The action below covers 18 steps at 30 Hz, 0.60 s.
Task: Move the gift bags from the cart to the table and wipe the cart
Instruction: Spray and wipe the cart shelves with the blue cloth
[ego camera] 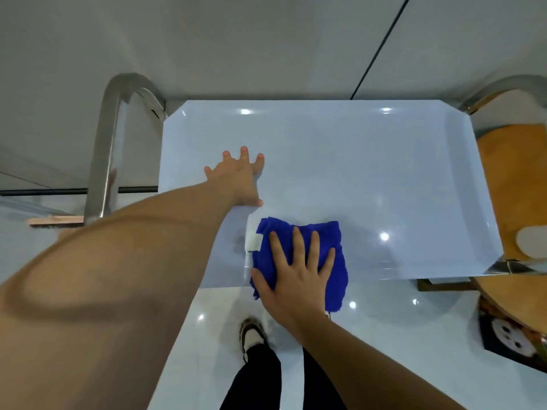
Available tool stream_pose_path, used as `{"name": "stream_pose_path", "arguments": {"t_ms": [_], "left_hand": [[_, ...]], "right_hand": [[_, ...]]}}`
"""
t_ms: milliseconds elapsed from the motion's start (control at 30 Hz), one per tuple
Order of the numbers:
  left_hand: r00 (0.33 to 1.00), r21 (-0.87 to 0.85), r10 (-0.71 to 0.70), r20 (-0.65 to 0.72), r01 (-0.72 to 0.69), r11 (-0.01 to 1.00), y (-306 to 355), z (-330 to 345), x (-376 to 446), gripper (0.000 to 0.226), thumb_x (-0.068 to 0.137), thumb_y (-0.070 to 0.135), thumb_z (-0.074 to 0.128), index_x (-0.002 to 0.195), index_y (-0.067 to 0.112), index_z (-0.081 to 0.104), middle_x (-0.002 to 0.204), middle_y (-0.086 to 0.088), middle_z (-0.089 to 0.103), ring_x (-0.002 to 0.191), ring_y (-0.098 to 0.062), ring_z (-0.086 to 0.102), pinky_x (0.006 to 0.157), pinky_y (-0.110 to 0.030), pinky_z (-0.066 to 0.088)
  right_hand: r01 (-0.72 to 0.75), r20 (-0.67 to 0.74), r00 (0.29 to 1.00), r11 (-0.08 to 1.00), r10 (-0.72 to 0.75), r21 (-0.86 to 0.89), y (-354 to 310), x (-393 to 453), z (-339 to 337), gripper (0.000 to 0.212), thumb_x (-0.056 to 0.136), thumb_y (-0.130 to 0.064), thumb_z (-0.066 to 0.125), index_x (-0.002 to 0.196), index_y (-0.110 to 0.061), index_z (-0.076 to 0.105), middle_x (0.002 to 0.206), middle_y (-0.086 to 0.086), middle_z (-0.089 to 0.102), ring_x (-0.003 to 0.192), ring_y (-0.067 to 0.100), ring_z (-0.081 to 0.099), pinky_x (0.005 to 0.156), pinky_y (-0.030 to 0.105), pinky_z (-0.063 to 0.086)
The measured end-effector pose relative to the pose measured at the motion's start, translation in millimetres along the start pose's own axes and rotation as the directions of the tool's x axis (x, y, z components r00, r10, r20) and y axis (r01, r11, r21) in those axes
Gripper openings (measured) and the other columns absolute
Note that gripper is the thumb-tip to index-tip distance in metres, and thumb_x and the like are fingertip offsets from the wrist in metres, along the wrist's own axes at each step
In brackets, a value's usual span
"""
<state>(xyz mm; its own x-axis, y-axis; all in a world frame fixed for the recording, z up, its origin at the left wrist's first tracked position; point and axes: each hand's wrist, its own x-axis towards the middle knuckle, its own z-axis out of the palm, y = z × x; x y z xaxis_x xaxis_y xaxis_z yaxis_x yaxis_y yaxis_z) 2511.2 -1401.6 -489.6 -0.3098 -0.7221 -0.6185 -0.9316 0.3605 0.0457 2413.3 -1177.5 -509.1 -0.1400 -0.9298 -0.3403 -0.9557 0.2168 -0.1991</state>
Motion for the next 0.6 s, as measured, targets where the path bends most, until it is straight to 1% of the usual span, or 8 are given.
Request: {"name": "stream_pose_path", "arguments": {"t_ms": [100,167,233,267,333,400,500,600], "left_hand": [[1.0,0.041,0.003,0.028,-0.005,0.999,-2.5,-0.5,-1.3,0.111,0.085,0.044,0.076,0.159,0.031,-0.005,0.168,-0.005,-0.012,0.152,-0.044,-0.001,0.115,-0.067,0.026],[0.999,0.054,0.006,0.036,-0.008,0.999,-0.2,-4.7,1.3,0.102,0.091,0.029,0.07,0.16,0.032,-0.006,0.168,-0.005,-0.013,0.152,-0.044,0.001,0.115,-0.066,0.027],[0.999,0.116,0.04,0.027,-0.043,0.992,-3.0,-13.9,2.3,0.09,0.096,0.012,0.056,0.16,0.031,-0.004,0.169,-0.008,-0.009,0.149,-0.045,0.018,0.111,-0.057,0.038],[0.998,0.164,0.064,0.018,-0.066,0.984,-6.1,-18.9,2.3,0.087,0.096,0.008,0.052,0.161,0.03,-0.003,0.169,-0.01,-0.004,0.143,-0.043,0.032,0.104,-0.049,0.046],[0.995,0.259,0.095,-0.013,-0.088,0.962,-12.8,-25.7,3.3,0.086,0.096,0.009,0.054,0.16,0.031,0.001,0.167,-0.01,0.009,0.123,-0.035,0.053,0.082,-0.037,0.051],[0.993,0.307,0.111,-0.028,-0.097,0.947,-17.2,-29.9,4.0,0.086,0.095,0.017,0.06,0.159,0.034,0.006,0.163,-0.006,0.021,0.113,-0.03,0.057,0.072,-0.035,0.049],[0.993,0.297,0.109,-0.032,-0.095,0.95,-21.4,-30.7,5.0,0.084,0.093,0.032,0.066,0.156,0.037,0.011,0.157,-0.001,0.031,0.11,-0.028,0.059,0.068,-0.035,0.047],[0.986,0.126,0.085,-0.142,-0.068,0.99,-25.4,-21.3,2.3,0.067,0.091,0.035,0.067,0.145,0.034,0.028,0.145,0.002,0.044,0.1,-0.025,0.06,0.072,-0.037,0.052]], "right_hand": [[-0.004,-0.028,1.0,0.999,0.002,-0.037,-3.4,15.0,1.4,0.077,0.09,-0.076,0.034,0.156,-0.037,0.027,0.16,0.01,0.034,0.15,0.045,0.016,0.115,0.073,0.008],[0.009,-0.033,0.999,0.998,-0.011,-0.065,1.0,26.1,-0.4,0.077,0.09,-0.077,0.033,0.156,-0.039,0.025,0.162,0.009,0.031,0.151,0.044,0.014,0.115,0.072,0.007],[0.015,-0.032,0.999,0.998,-0.017,-0.068,4.0,32.7,-1.2,0.077,0.09,-0.078,0.031,0.157,-0.039,0.023,0.163,0.008,0.029,0.151,0.043,0.012,0.116,0.071,0.006],[0.011,-0.029,1.0,0.998,-0.013,-0.064,4.0,33.6,-2.0,0.077,0.09,-0.078,0.03,0.157,-0.04,0.022,0.163,0.008,0.029,0.151,0.042,0.012,0.116,0.071,0.007],[0.002,-0.015,1.0,0.998,-0.003,-0.061,2.2,34.9,-3.4,0.078,0.09,-0.078,0.029,0.157,-0.04,0.02,0.164,0.007,0.026,0.152,0.041,0.01,0.116,0.071,0.007],[0.006,-0.002,1.0,0.998,-0.006,-0.055,0.3,42.5,-7.1,0.077,0.091,-0.079,0.025,0.158,-0.042,0.015,0.166,0.006,0.021,0.153,0.041,0.005,0.116,0.071,0.004],[0.018,0.011,1.0,0.999,-0.018,-0.038,-2.2,74.9,-16.0,0.075,0.092,-0.078,0.019,0.157,-0.045,0.002,0.169,0.004,0.007,0.153,0.039,-0.007,0.116,0.069,-0.005],[0.013,-0.011,1.0,0.999,-0.013,-0.03,-8.7,115.7,-26.4,0.074,0.093,-0.076,0.017,0.157,-0.045,-0.005,0.169,0.002,-0.001,0.153,0.038,-0.013,0.116,0.068,-0.009]]}}
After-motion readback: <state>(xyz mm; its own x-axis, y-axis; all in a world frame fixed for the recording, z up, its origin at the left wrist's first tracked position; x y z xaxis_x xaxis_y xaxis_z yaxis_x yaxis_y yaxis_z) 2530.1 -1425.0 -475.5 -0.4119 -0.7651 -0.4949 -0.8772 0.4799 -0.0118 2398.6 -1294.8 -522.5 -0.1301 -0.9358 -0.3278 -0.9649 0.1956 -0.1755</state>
